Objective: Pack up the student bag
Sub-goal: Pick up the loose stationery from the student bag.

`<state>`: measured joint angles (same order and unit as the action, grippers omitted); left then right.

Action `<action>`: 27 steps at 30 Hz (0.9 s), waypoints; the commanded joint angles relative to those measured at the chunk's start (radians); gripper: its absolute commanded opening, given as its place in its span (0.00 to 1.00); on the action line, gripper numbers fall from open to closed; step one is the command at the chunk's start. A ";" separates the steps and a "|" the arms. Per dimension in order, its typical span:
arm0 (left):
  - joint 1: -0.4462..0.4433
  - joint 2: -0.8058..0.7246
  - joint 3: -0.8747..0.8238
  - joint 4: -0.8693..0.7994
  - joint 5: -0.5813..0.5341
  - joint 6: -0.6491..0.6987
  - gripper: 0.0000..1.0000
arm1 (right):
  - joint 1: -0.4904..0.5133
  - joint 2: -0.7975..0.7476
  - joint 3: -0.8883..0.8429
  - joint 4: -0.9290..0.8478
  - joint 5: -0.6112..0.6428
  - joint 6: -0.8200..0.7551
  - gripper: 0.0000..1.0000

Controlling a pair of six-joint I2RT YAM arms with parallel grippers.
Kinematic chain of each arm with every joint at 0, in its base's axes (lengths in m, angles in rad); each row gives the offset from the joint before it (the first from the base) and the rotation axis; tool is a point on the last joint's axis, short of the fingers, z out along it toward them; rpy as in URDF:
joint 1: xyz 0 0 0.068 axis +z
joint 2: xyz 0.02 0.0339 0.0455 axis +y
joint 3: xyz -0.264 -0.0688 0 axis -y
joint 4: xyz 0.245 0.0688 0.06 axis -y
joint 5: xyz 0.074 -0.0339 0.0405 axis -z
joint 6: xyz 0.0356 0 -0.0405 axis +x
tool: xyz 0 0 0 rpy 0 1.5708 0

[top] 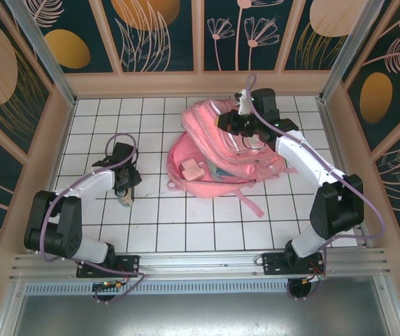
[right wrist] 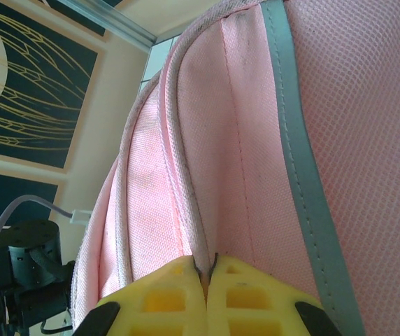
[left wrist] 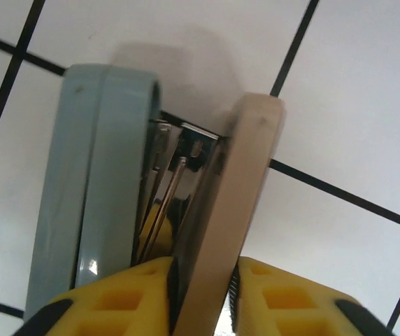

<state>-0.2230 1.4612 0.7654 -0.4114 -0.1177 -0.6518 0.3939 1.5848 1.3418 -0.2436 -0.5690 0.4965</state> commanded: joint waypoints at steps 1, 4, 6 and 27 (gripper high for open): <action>-0.007 0.032 -0.008 -0.017 -0.015 0.016 0.17 | 0.014 -0.011 0.059 0.061 -0.029 -0.001 0.00; -0.009 0.020 0.001 -0.027 -0.017 0.014 0.06 | 0.014 -0.013 0.059 0.059 -0.024 -0.001 0.00; -0.009 0.008 0.018 -0.041 -0.012 0.013 0.05 | 0.014 -0.015 0.059 0.059 -0.018 -0.001 0.00; -0.228 0.222 0.665 -0.070 0.154 0.240 0.00 | -0.061 -0.104 0.029 0.081 -0.070 0.027 0.00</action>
<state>-0.4187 1.6211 1.3609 -0.4751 0.0151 -0.5327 0.3447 1.5570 1.3418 -0.2390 -0.5884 0.5079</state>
